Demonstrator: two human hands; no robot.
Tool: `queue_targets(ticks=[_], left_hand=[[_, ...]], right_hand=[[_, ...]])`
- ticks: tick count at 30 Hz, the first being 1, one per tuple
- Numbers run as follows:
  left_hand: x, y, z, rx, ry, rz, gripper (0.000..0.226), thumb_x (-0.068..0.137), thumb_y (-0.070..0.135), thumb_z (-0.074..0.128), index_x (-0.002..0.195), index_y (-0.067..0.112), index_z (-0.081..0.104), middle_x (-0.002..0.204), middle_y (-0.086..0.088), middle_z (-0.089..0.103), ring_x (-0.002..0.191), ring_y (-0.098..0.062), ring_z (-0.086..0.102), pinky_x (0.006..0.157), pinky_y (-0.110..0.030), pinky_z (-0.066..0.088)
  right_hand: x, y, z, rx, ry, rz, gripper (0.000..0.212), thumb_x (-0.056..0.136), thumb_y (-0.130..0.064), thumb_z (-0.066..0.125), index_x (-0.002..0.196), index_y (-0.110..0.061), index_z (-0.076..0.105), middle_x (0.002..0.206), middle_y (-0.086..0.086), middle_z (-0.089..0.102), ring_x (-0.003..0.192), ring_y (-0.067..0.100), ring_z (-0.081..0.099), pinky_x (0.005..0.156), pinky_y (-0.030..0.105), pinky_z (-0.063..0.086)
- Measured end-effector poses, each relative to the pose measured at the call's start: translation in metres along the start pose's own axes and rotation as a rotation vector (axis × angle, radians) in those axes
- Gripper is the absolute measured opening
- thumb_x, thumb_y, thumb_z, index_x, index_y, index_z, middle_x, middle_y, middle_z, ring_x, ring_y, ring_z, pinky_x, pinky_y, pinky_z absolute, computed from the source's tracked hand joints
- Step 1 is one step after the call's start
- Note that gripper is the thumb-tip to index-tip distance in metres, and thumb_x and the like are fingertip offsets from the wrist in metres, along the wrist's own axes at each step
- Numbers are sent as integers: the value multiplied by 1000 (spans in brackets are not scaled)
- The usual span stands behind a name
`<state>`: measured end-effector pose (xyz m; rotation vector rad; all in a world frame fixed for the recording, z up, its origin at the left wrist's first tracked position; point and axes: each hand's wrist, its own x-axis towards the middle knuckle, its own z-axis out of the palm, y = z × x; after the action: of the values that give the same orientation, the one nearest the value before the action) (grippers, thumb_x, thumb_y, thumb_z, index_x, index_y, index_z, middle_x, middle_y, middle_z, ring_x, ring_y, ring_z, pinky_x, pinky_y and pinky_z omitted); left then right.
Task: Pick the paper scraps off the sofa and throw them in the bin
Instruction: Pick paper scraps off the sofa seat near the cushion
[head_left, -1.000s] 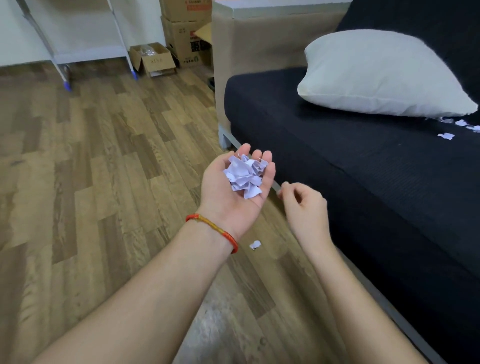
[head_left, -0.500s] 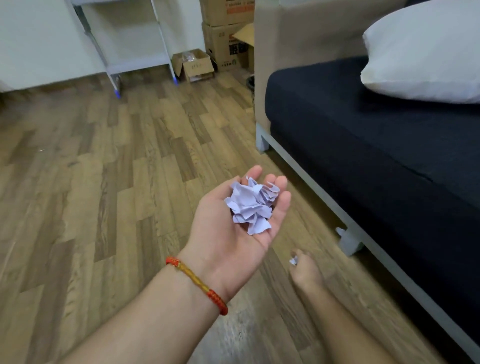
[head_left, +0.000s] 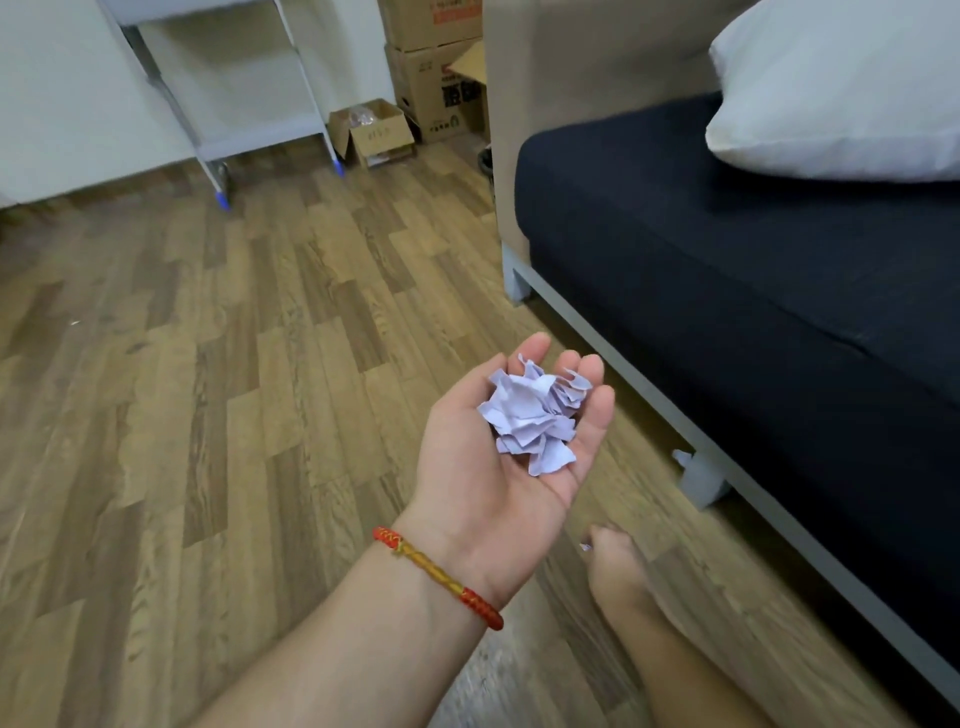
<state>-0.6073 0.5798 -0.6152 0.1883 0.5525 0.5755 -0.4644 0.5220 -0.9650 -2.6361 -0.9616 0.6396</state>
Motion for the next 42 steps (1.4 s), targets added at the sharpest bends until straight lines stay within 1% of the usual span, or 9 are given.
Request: queue_targets(ticks=[7, 15, 20, 23, 29, 33, 35, 37, 42], left_hand=[[13, -28, 10, 11, -25, -34, 41, 104, 22, 55, 84, 0, 83, 93, -18, 78, 80, -35, 79, 63, -45, 65], [34, -74, 24, 83, -16, -79, 48, 107, 16, 41, 85, 1, 82, 90, -17, 79, 77, -30, 80, 60, -42, 65], [41, -97, 23, 167, 62, -119, 28, 103, 8, 41, 112, 3, 67, 77, -14, 79, 69, -25, 79, 65, -40, 65], [48, -115, 31, 161, 93, -187, 30, 105, 6, 36, 106, 4, 66, 67, -14, 74, 56, -21, 75, 65, -40, 61], [20, -197, 57, 340, -9, -363, 16, 100, 9, 53, 92, 2, 64, 72, -10, 69, 60, -21, 68, 69, -29, 54], [9, -232, 62, 429, -67, -475, 35, 105, 24, 40, 95, -2, 61, 74, -8, 56, 61, -15, 50, 47, -19, 38], [10, -239, 61, 485, -107, -506, 53, 106, 32, 35, 79, -2, 66, 67, -7, 60, 58, -12, 51, 49, -19, 32], [7, -245, 62, 455, -151, -545, 58, 104, 37, 41, 67, 9, 74, 69, -4, 68, 63, -12, 62, 56, -20, 40], [-4, -253, 83, 441, -196, -576, 35, 100, 38, 54, 86, 14, 76, 82, -4, 73, 78, -17, 75, 71, -27, 61]], right_hand=[[-5, 16, -37, 349, 79, 102, 19, 96, -9, 65, 86, -21, 74, 93, 5, 76, 89, 25, 69, 70, 29, 47], [-73, 14, -166, 683, 297, -126, 27, 91, -4, 73, 80, -29, 74, 75, -24, 74, 72, -7, 65, 64, 6, 44], [-150, 24, -263, 932, 568, -198, 26, 91, -4, 77, 86, -29, 80, 90, -12, 80, 80, 5, 74, 72, 13, 55], [-187, 31, -311, 1015, 678, -240, 25, 93, -6, 77, 89, -31, 79, 95, -7, 81, 84, 9, 75, 74, 16, 57], [-227, 49, -339, 846, 704, -209, 32, 92, -8, 78, 95, -39, 77, 93, -11, 78, 82, 9, 74, 72, 19, 59], [-241, 63, -331, 588, 772, -159, 28, 94, -13, 76, 98, -42, 77, 99, -16, 77, 92, 11, 73, 71, 16, 56], [-243, 66, -330, 446, 824, -161, 22, 97, -20, 73, 98, -42, 76, 103, -20, 74, 101, 10, 69, 76, 16, 53], [-244, 69, -331, 338, 864, -161, 14, 99, -30, 65, 99, -38, 76, 106, -24, 71, 107, 7, 64, 83, 12, 48], [-241, 80, -335, 138, 970, -84, 32, 101, -33, 53, 112, -21, 81, 132, -9, 64, 118, 5, 47, 99, -2, 29]])
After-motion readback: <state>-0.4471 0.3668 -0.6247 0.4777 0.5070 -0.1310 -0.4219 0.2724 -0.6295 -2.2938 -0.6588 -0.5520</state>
